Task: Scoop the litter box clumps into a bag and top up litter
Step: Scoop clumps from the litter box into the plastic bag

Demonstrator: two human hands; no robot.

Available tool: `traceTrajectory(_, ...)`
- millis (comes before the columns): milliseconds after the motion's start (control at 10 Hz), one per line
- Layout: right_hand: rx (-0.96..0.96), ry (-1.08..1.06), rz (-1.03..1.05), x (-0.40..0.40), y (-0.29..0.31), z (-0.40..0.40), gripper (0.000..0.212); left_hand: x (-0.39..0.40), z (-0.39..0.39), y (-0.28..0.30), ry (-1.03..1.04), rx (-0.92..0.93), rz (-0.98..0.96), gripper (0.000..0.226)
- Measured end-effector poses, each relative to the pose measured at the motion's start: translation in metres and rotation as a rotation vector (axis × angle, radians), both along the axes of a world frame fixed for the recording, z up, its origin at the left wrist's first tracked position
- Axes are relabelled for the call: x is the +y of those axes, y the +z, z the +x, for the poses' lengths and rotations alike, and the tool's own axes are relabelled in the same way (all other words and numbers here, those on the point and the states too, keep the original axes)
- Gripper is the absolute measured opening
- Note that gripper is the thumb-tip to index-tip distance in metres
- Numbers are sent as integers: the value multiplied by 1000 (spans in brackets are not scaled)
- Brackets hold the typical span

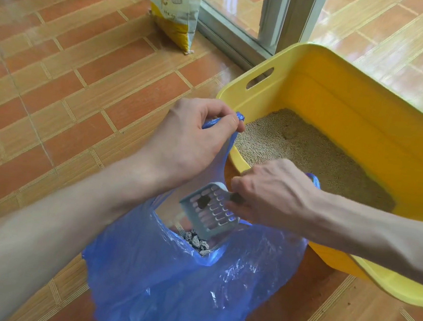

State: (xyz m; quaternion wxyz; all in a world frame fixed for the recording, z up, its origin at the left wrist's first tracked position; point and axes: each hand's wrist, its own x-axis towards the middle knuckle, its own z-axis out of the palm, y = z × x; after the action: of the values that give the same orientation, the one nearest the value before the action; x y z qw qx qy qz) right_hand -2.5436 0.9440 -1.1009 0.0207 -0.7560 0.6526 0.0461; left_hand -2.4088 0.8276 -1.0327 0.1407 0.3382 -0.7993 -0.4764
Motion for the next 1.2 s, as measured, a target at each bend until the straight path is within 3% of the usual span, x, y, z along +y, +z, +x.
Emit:
traceTrajectory(200, 143, 60, 29, -1, -30, 18, 29, 1, -2, 2, 4, -5, 7, 23)
traceTrajectory(400, 266, 176, -71, 7, -33, 24, 22, 1, -1, 3, 11, -8, -6, 23)
traceTrajectory(500, 316, 218, -122, 16, -29, 24, 37, 1, -1, 3, 15, -7, 2, 23)
traceTrajectory(700, 314, 246, -189, 24, -26, 21, 30, 2, -2, 4, 17, -12, 2, 23)
traceTrajectory(900, 223, 121, -263, 21, -13, 6, 19, 3, -2, 3, 15, -10, 7, 23)
traceTrajectory(1000, 99, 38, -290, 22, 8, -12, 28, 1, -2, 4, 17, -11, 14, 23)
traceTrajectory(1200, 102, -180, -241, 35, 51, -78, 43, 4, -3, 5, 22, -40, -9, 24)
